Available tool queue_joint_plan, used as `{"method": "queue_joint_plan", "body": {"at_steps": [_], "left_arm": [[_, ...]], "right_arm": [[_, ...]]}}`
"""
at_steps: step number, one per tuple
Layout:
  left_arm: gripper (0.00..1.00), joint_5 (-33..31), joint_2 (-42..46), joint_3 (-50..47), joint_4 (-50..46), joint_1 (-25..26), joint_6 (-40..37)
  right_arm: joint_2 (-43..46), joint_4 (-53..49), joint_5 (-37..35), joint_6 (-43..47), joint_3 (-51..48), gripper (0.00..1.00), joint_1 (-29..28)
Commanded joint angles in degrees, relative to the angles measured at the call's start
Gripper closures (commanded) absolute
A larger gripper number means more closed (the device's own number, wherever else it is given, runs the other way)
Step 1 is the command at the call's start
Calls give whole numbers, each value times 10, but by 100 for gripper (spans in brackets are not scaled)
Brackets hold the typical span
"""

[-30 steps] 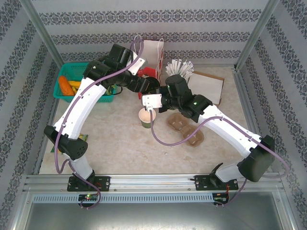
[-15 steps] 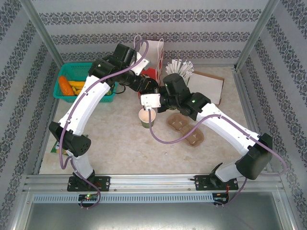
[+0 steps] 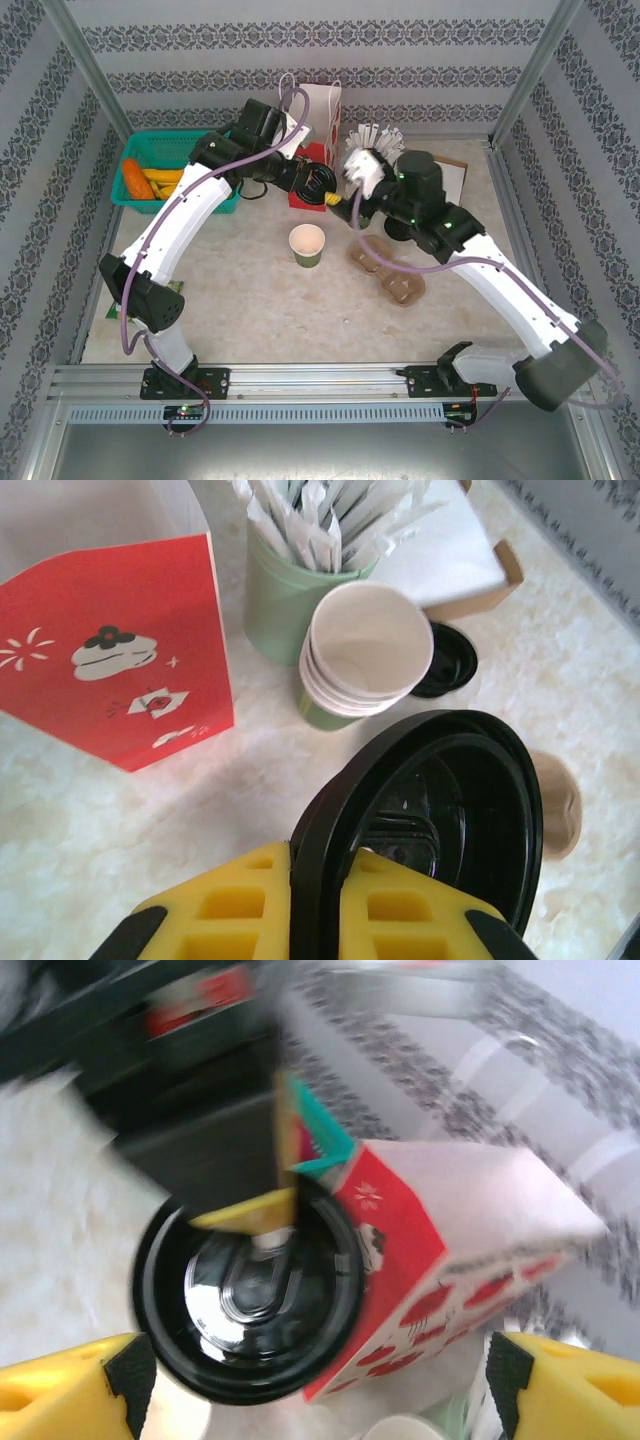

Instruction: Pack the takeout coffee

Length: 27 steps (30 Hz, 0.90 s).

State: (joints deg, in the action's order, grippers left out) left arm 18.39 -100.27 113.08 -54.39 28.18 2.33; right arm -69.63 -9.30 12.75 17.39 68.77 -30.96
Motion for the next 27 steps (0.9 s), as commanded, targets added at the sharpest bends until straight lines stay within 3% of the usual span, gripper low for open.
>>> {"method": "queue_joint_plan", "body": {"at_steps": [1,3,8,13,19,27], "left_arm": [[100,36,48,-58,150,5,71],[100,33,69,-106,220,5,100],[100,19,99,-178,318,5,131],[100,19,109,-202,352,5,131],[100,27,109,-205,364,4,147],[100,65,102,-203,367,-7,167]], "right_arm": [[1,126,-57,-375,-56,11,22],[-6,160,-68,-506,-85,11,24],[-32,246,-40,-653,-124,8,18],[-50,293,-4,-665,-130,6,20],[-69,453,75,-677,-176,12,34],[-105,502,147,-705,-166,19,49]]}}
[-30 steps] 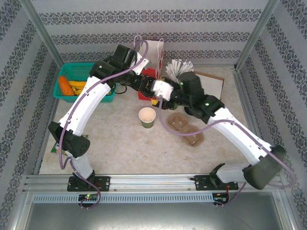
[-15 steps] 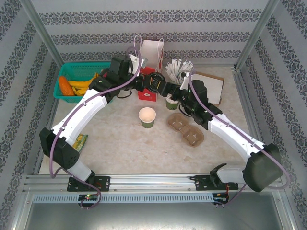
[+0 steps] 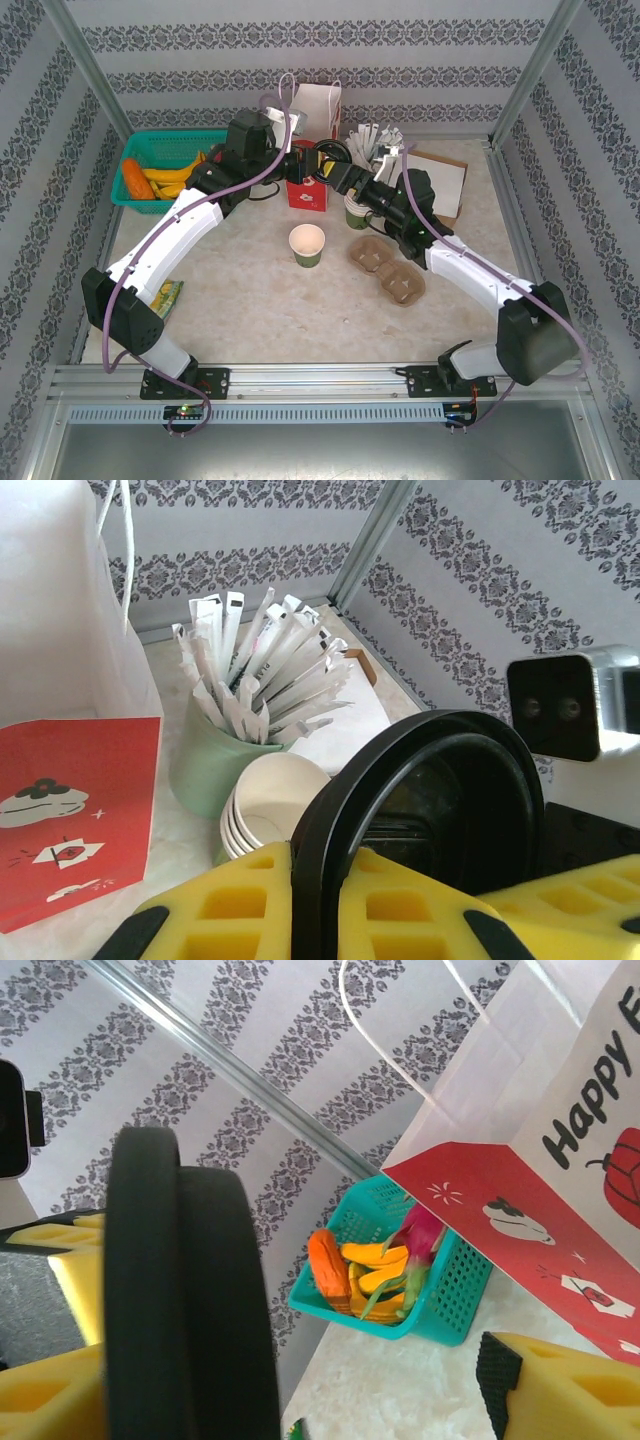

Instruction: Pack the takeout coffee

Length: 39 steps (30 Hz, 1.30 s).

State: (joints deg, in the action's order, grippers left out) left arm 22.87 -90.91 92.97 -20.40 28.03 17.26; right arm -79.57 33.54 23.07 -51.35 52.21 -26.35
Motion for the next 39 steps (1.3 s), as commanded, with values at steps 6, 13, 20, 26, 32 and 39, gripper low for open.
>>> {"method": "queue_joint_plan", "body": {"at_steps": [6,13,20,26,32,39], "left_arm": [[100,26,12,-9,34,-12,27],[100,38,11,-21,55,-15,36],[100,48,15,-24,62,-15,35],[90,66,21,-28,61,-16,29],[58,112,44,-53,86,-25,29],[22,133,104,-116,147,-52,40]], "right_arm": [[-6,117,36,-8,-15,33,2],[-3,119,33,27,-13,50,-3],[-7,113,30,40,-11,67,-5],[3,96,32,69,-8,86,-2],[37,37,19,165,-10,89,4],[86,-120,5,386,32,94,5]]}}
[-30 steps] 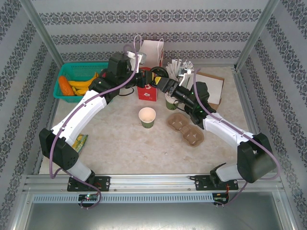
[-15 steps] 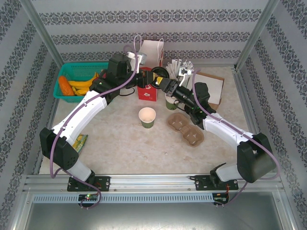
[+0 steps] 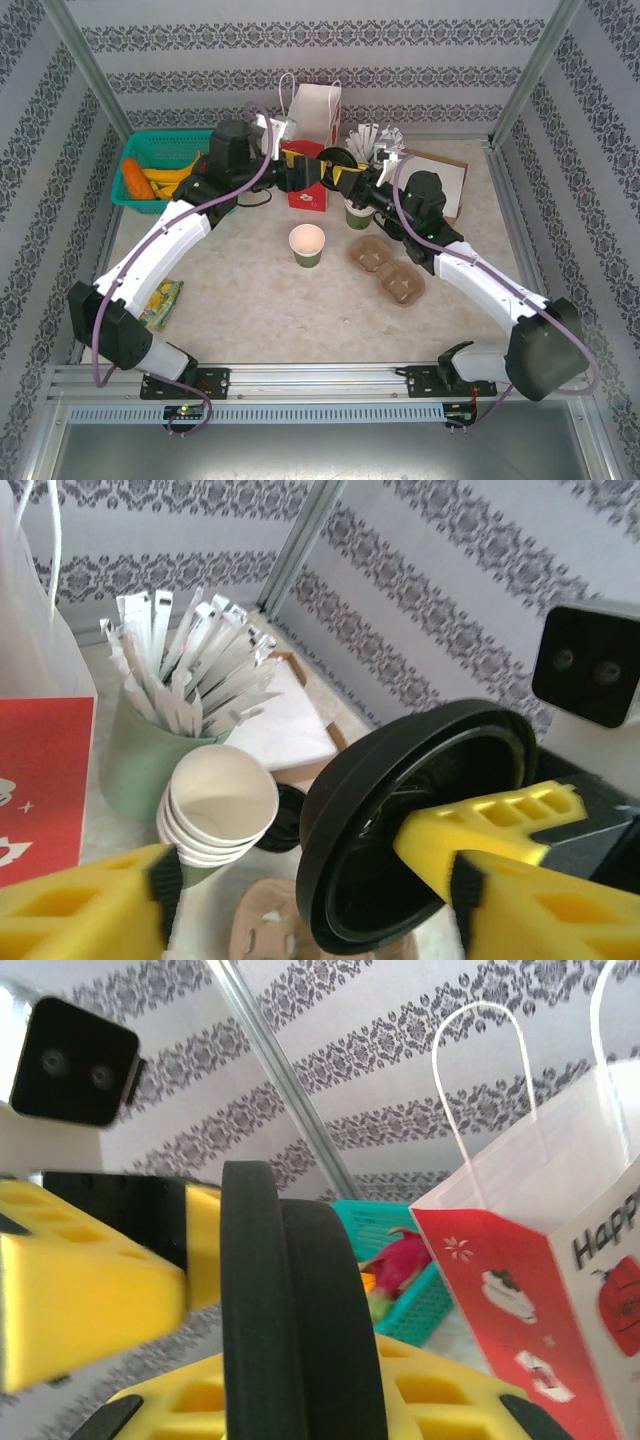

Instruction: Pack the takeout coffee

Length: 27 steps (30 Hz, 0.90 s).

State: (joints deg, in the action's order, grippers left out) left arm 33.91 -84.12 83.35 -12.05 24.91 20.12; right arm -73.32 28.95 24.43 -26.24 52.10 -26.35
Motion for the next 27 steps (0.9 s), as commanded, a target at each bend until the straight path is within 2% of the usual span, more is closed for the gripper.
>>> {"method": "queue_joint_plan", "body": {"at_steps": [1,5,6,8,13,15,17,19,22,27], "left_arm": [[18,24,46,-32,77,-30,22],[9,78,87,-77,162,-85,86],[4,85,98,-86,177,-103,105],[0,80,113,-82,158,-124,111],[0,49,107,21,-60,-130,28],[0,51,97,69,-143,-131,-6],[0,67,94,94,-186,-131,-35],[0,82,94,108,-221,-131,-62],[0,87,83,143,-292,-131,-102],[0,89,39,225,-420,-131,-150]], "right_arm": [[30,-101,-11,178,43,94,4],[40,-191,-36,345,99,96,-14],[40,-207,-46,397,111,97,-24],[37,-230,-76,493,133,97,-46],[18,-263,-163,736,177,97,-113],[10,-235,-223,883,168,99,-153],[0,-182,-273,1017,147,99,-180],[-9,-150,-284,1114,134,99,-189],[-21,-140,-273,1194,128,98,-192],[-56,-80,-264,1393,98,98,-195]]}}
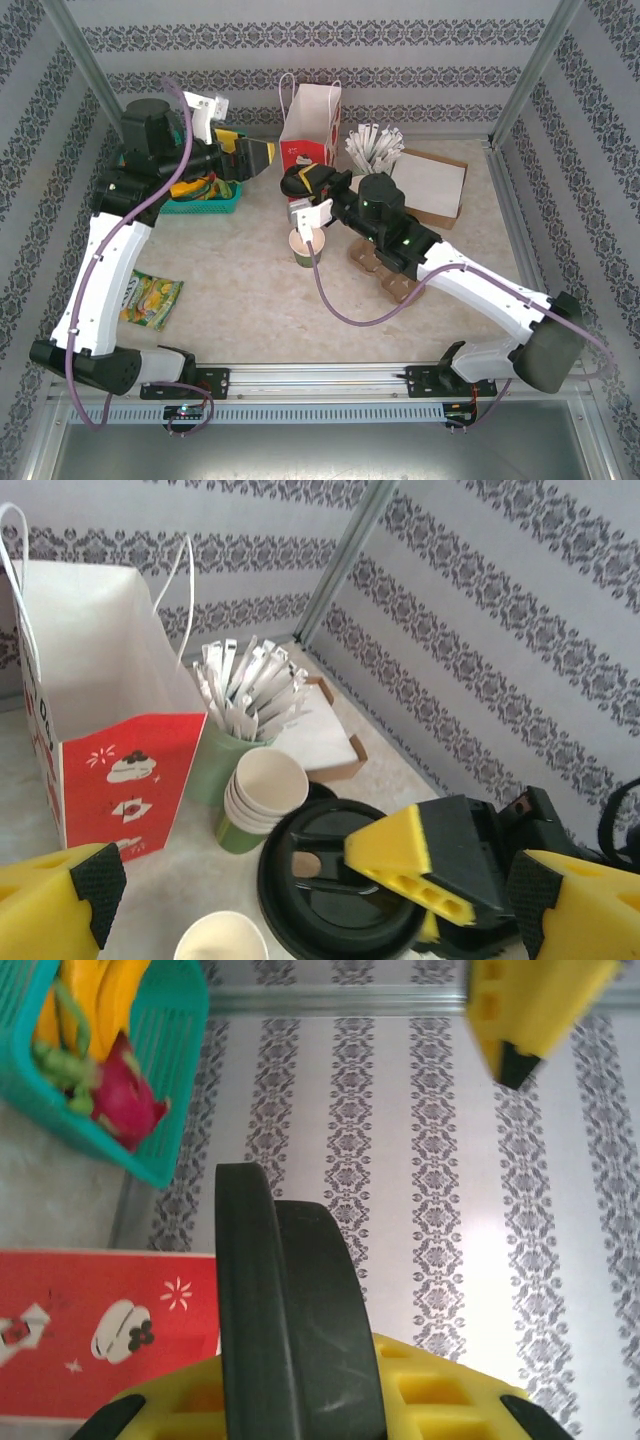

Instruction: Pack the takeout coffee

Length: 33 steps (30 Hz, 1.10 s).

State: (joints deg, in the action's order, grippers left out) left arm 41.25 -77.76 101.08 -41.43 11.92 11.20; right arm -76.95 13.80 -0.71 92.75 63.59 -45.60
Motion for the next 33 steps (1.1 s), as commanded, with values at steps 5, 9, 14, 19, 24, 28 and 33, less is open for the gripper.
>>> {"method": "queue_joint_plan", "body": {"at_steps": [5,9,14,19,24,28,33], "left_arm": [[0,22,-49,80,-178,-1,-85],[0,5,-67,86,-201,-1,-91],[2,18,-90,93,-220,-1,-89],[13,56,-125,130,-285,3,-116],[22,33,-149,154,-311,22,-124],[32,7,-174,187,-340,34,-145],[44,-9,-204,214,-349,36,-151]], "right_arm": [[-35,81,26,259,-19,98,9],[-44,114,95,322,-38,98,30],[-51,165,154,352,-52,98,42],[-50,188,186,360,-65,98,49],[-56,191,187,363,-66,98,49],[-51,193,194,351,-66,99,48],[-39,182,188,354,-75,99,44]]}}
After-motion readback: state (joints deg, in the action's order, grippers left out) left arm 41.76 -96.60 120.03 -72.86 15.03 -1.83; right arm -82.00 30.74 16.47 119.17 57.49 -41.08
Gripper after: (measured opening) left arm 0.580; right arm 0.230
